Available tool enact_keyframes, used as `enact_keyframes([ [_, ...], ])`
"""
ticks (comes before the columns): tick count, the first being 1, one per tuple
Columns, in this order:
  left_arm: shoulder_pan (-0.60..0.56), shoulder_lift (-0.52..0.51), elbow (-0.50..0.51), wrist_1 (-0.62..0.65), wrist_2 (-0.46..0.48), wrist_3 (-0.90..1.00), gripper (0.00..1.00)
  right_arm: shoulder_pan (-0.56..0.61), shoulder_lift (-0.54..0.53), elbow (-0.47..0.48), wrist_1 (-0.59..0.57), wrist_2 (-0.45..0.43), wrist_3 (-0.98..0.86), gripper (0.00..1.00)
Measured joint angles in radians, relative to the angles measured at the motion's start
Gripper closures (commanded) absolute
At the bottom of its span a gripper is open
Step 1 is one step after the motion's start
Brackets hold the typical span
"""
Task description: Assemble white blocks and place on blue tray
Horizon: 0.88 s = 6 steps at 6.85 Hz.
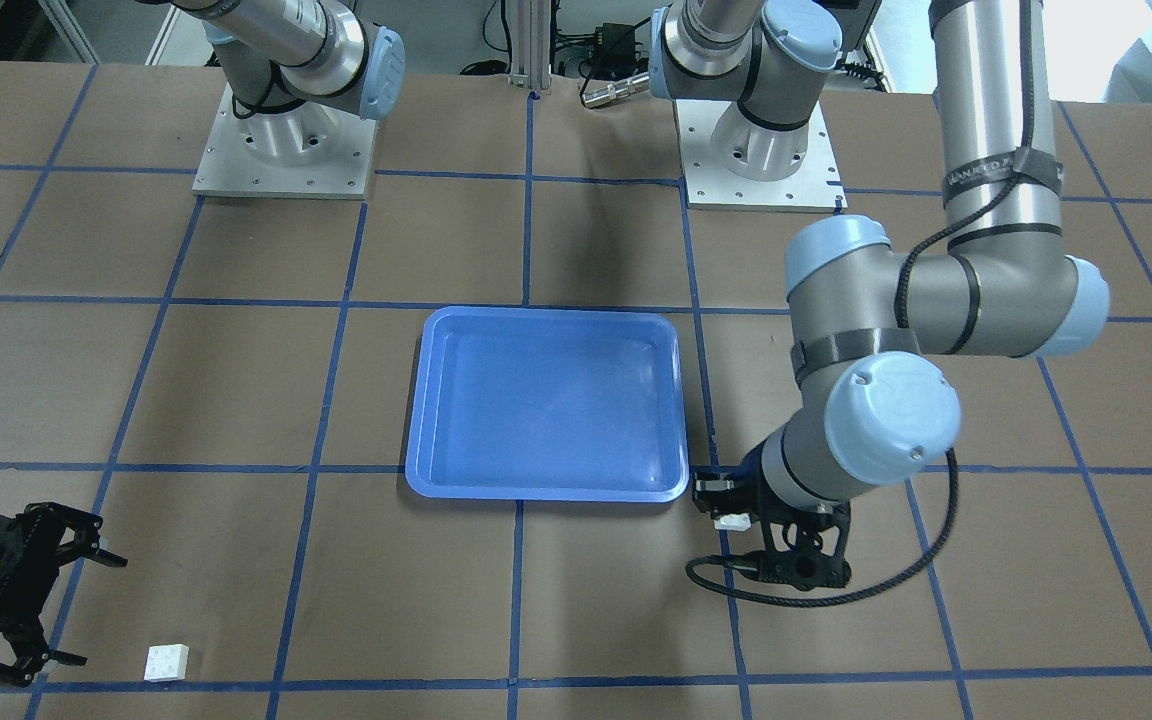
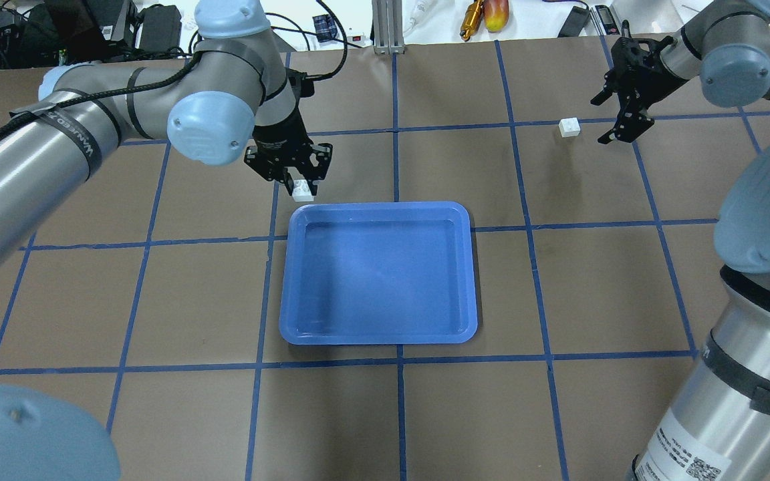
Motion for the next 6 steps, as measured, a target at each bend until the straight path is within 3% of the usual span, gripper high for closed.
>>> enact_keyframes([
  [1,-0.058,0.028,-0.06,0.06,0.001,-0.058,0.8,0.0,0.025,-0.033,0.036,0.006,-0.011,0.02],
  [4,-0.136,0.03,-0.293,0.406,0.001,-0.213,0.8,0.001,0.072,-0.063,0.072,0.067,-0.048,0.02],
  [6,-0.149,0.013,-0.324,0.466,0.001,-0.262,0.78,0.001,0.08,-0.064,0.069,0.074,-0.101,0.02],
])
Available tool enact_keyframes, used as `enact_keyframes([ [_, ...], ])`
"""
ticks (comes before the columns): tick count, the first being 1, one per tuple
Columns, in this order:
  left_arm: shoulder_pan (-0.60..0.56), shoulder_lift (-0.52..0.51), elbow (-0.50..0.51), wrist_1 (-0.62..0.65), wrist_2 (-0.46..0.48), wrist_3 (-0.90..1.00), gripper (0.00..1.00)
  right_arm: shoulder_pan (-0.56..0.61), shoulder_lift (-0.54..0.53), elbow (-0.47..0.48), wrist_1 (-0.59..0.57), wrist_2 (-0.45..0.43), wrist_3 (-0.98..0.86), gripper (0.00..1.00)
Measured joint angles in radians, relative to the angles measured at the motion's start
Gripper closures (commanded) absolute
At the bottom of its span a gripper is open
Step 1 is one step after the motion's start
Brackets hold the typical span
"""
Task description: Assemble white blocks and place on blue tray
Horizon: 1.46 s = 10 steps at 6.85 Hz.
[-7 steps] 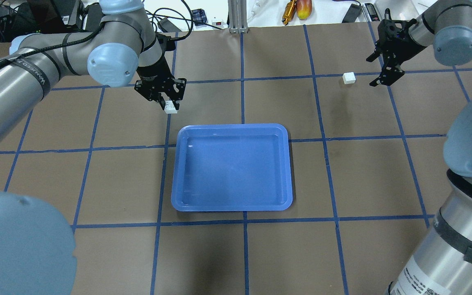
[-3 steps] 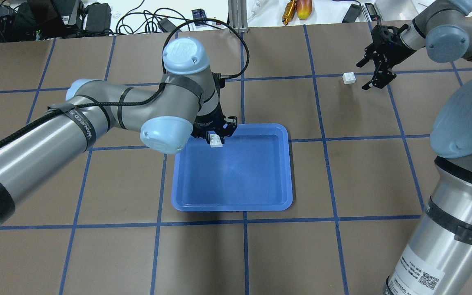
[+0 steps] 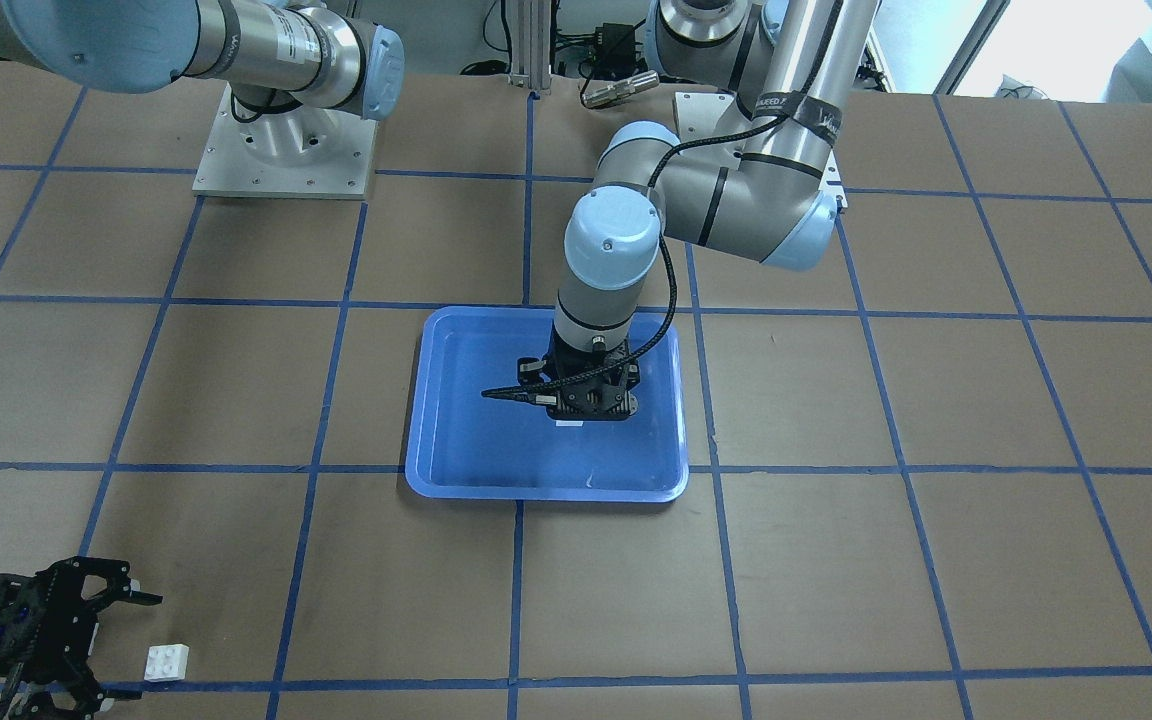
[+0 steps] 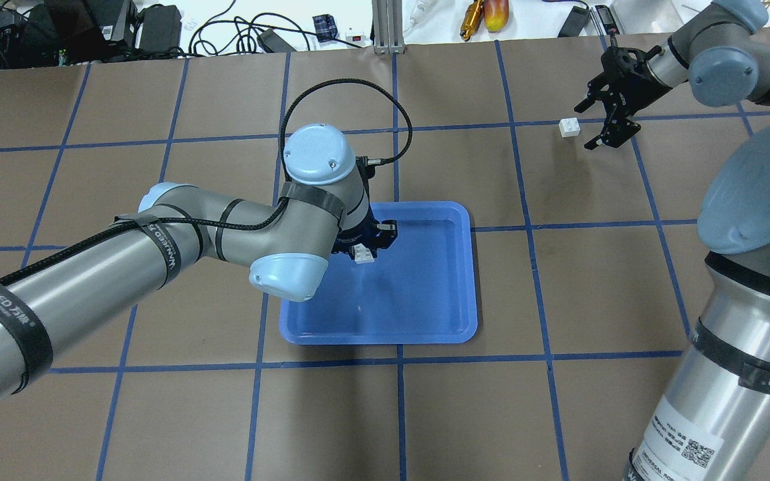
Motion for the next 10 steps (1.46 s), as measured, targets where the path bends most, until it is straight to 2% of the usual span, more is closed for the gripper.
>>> enact_keyframes([
  [3,-0.011,-0.017,-0.002,-0.024,-0.004,-0.044,0.68,0.001,0.007,0.0,-0.006,0.02,-0.023,0.02],
  [5,-0.031,-0.022,-0.002,-0.035,-0.003,-0.063,0.5,0.002,0.014,0.0,-0.007,0.041,-0.018,0.05],
  [6,-0.038,-0.025,-0.002,-0.035,-0.003,-0.065,0.4,0.002,0.015,0.0,-0.007,0.043,-0.014,0.16],
  [7,-0.042,-0.028,-0.001,-0.034,-0.003,-0.064,0.34,0.002,0.018,-0.001,-0.008,0.043,-0.012,0.29],
  [9,-0.044,-0.035,-0.001,-0.033,-0.005,-0.066,0.34,0.002,0.028,-0.012,-0.008,0.042,-0.009,0.62],
  [10,-0.044,-0.037,-0.001,-0.032,-0.004,-0.066,0.3,0.002,0.029,-0.017,-0.007,0.041,-0.008,0.82],
])
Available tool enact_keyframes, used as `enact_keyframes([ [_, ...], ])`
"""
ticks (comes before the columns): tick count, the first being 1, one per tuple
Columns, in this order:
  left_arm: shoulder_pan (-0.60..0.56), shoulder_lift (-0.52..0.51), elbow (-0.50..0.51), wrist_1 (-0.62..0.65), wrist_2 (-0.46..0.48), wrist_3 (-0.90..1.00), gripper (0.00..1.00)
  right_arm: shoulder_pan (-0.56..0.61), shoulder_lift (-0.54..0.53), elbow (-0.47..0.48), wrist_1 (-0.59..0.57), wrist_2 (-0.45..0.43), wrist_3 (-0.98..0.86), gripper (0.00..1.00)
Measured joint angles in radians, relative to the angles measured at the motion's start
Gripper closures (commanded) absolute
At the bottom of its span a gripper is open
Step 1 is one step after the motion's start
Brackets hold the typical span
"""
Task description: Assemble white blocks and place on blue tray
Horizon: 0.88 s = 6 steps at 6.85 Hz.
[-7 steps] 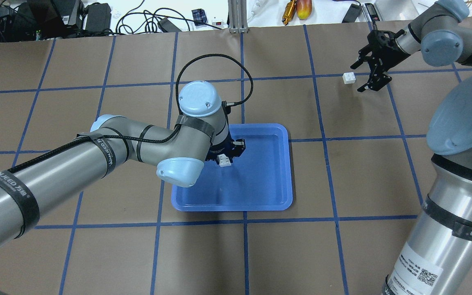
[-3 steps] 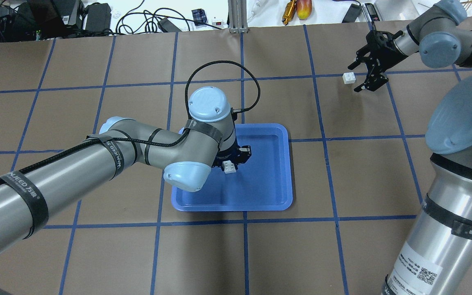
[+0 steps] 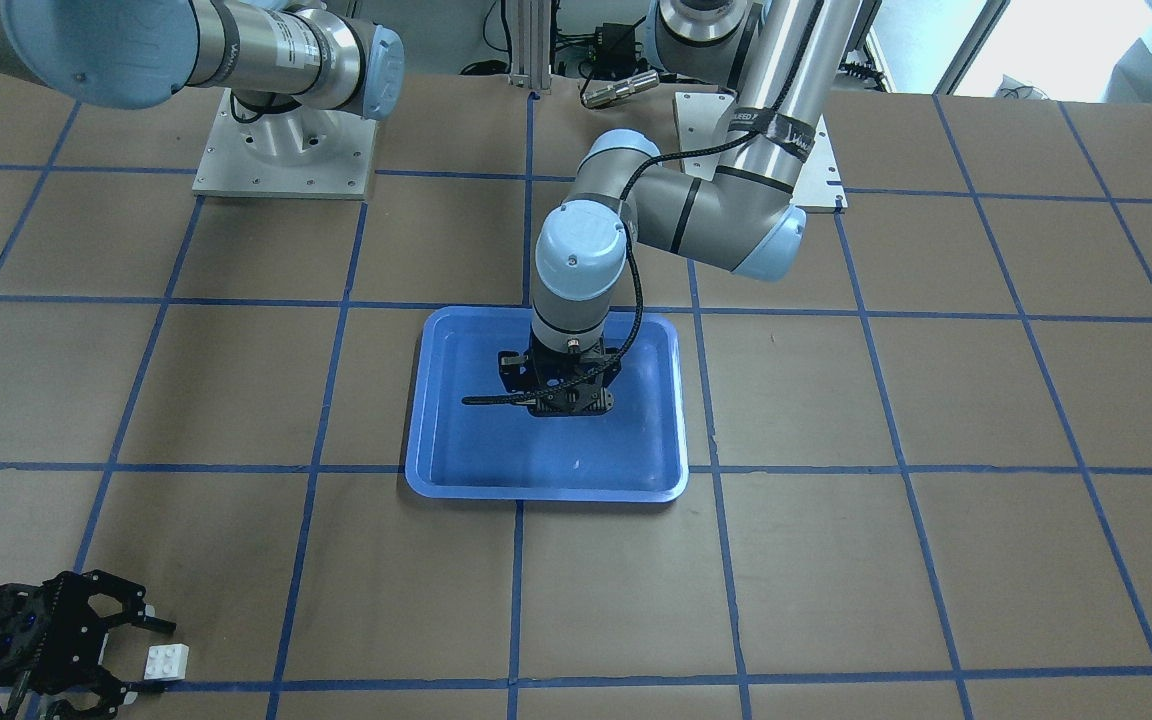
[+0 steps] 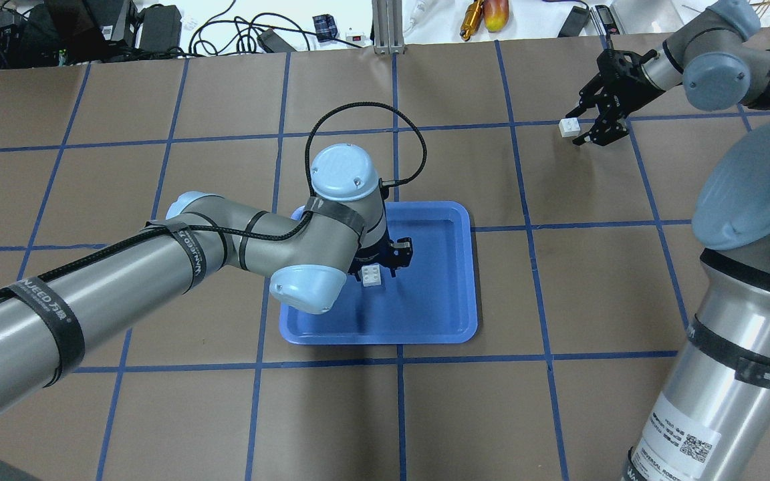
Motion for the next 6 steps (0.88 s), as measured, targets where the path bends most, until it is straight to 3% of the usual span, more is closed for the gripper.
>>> enact_keyframes([
  [1,0.001,0.0,0.002,0.003,-0.002,0.0,0.28,0.0,0.0,-0.002,0.001,-0.003,0.001,1.0],
  [3,0.029,0.025,0.033,-0.006,-0.018,0.013,0.54,0.002,-0.003,-0.004,0.004,-0.016,0.002,1.0],
  [4,0.073,0.04,0.047,-0.027,-0.05,0.043,0.73,0.006,-0.01,-0.007,0.008,-0.041,0.002,1.0],
  [5,0.114,0.056,0.043,-0.053,-0.079,0.096,0.99,0.01,-0.025,-0.015,0.022,-0.067,0.002,1.0],
  [6,0.136,0.071,0.026,-0.073,-0.093,0.136,1.0,0.017,-0.044,-0.021,0.06,-0.074,0.007,1.0],
])
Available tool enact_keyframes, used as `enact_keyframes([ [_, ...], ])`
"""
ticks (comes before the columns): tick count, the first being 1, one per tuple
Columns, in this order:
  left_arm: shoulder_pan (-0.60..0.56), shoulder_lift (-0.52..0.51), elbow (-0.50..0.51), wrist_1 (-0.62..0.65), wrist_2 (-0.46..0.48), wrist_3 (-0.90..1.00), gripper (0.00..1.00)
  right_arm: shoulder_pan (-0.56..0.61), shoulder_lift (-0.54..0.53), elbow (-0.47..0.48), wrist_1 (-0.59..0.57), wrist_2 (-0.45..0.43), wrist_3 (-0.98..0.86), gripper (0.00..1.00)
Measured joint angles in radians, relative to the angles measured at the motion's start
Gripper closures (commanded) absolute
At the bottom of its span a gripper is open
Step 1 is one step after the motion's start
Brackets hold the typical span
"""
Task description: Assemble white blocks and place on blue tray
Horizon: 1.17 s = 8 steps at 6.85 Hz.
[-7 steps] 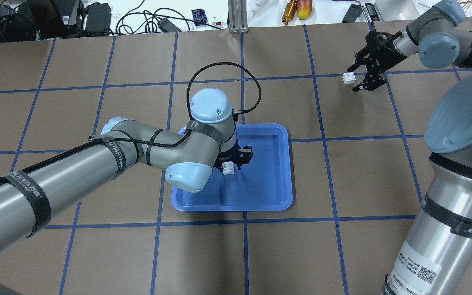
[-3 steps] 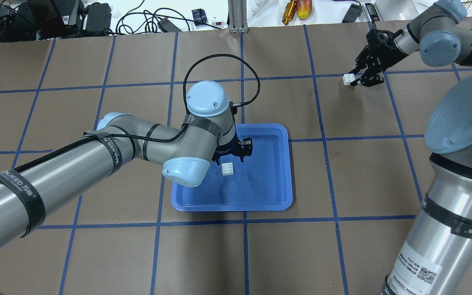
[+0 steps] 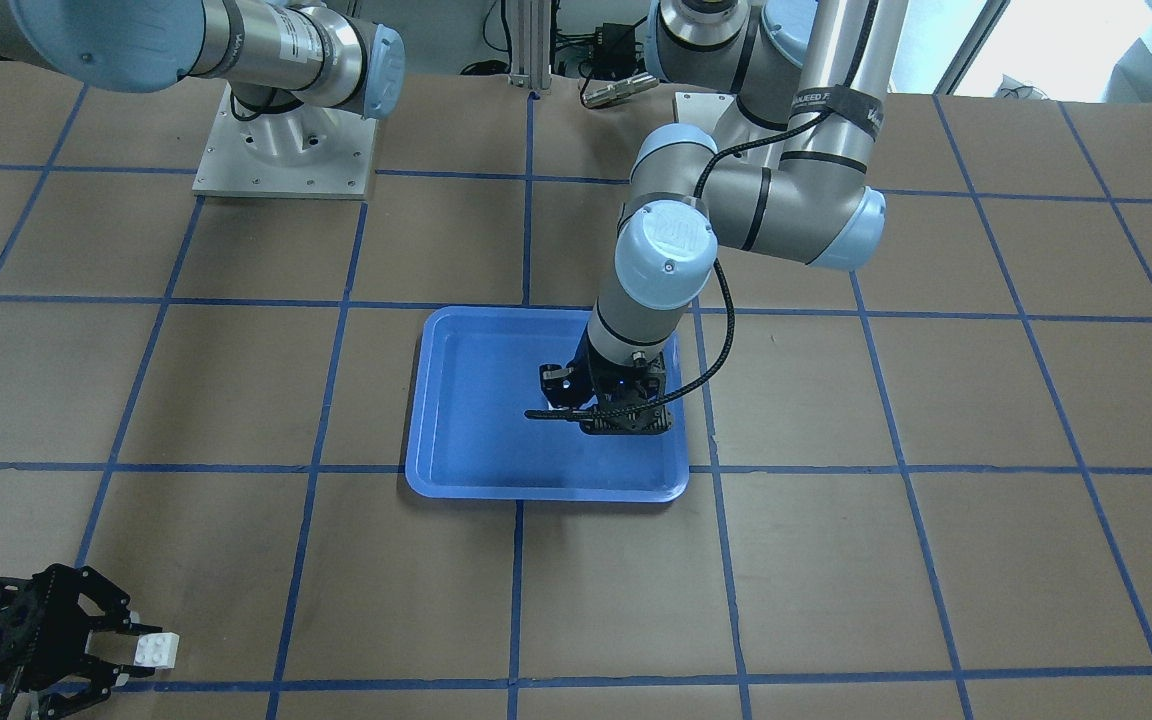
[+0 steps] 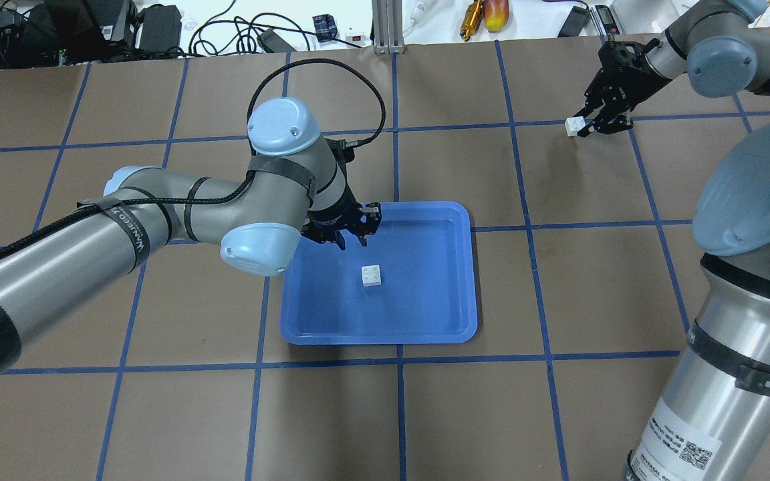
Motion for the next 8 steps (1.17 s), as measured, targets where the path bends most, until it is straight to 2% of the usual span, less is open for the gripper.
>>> enact_keyframes([
  [2,0.029,0.02,-0.038,-0.011,-0.04,0.027,1.0,0.044,-0.077,0.015,0.093,0.004,0.064,1.0],
  [4,0.055,0.02,-0.061,0.0,-0.099,0.043,1.0,0.109,-0.184,0.091,0.115,0.007,0.183,1.0],
  [6,0.078,0.01,-0.074,0.001,-0.131,0.083,1.0,0.14,-0.328,0.266,0.082,0.01,0.26,1.0],
  [8,0.088,0.002,-0.083,0.002,-0.162,0.134,1.0,0.156,-0.473,0.515,-0.1,0.025,0.32,1.0],
])
